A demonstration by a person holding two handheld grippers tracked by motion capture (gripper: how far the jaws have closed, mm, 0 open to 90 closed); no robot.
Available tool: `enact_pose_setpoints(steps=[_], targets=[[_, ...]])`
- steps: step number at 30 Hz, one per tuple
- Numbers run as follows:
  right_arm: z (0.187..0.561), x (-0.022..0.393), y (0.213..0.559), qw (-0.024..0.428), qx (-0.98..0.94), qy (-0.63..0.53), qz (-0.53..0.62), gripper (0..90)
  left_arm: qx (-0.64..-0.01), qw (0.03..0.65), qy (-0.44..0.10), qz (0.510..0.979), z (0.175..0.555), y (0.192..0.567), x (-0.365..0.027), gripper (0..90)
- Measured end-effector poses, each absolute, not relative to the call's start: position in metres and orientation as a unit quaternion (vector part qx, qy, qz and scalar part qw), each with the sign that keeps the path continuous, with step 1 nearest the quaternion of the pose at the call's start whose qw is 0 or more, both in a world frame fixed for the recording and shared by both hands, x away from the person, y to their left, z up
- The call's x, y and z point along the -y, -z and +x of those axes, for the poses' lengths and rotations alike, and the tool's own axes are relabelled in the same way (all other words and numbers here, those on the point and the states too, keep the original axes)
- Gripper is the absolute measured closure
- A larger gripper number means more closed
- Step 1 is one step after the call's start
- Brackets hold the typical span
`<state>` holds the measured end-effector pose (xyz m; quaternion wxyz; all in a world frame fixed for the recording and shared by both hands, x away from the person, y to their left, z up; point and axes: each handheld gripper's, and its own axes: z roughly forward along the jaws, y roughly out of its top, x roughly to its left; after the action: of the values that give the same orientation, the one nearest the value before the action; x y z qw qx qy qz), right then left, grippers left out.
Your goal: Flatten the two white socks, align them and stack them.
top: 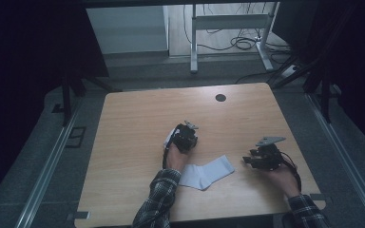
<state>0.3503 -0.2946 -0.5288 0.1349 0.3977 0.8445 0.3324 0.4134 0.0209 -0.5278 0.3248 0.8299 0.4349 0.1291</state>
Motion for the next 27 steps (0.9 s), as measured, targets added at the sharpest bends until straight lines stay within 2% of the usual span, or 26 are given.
enact_pose_setpoints(steps=[5, 12, 14, 16, 17, 19, 27], targets=[[0.350, 0.295, 0.529, 0.134, -0.844, -0.334, 0.397, 50.1, -0.428, 0.359, -0.128, 0.820, 0.409, 0.509, -0.023, 86.2], [0.350, 0.295, 0.529, 0.136, -0.845, -0.330, 0.397, 49.9, -0.402, 0.428, -0.138, 0.798, 0.399, 0.455, -0.021, 85.9], [0.350, 0.295, 0.529, 0.135, -0.845, -0.332, 0.398, 49.8, -0.394, 0.452, -0.130, 0.790, 0.395, 0.445, -0.020, 85.7], [0.350, 0.295, 0.529, 0.135, -0.845, -0.332, 0.397, 49.7, -0.385, 0.470, -0.101, 0.788, 0.392, 0.444, -0.014, 84.8], [0.350, 0.295, 0.529, 0.135, -0.844, -0.333, 0.398, 49.7, -0.381, 0.462, -0.084, 0.797, 0.392, 0.447, -0.010, 82.1], [0.350, 0.295, 0.529, 0.134, -0.844, -0.333, 0.398, 49.6, -0.380, 0.437, -0.089, 0.811, 0.391, 0.456, -0.002, 69.4], [0.350, 0.296, 0.529, 0.133, -0.843, -0.334, 0.400, 49.2, -0.393, 0.408, -0.113, 0.816, 0.393, 0.471, -0.012, 54.0]])
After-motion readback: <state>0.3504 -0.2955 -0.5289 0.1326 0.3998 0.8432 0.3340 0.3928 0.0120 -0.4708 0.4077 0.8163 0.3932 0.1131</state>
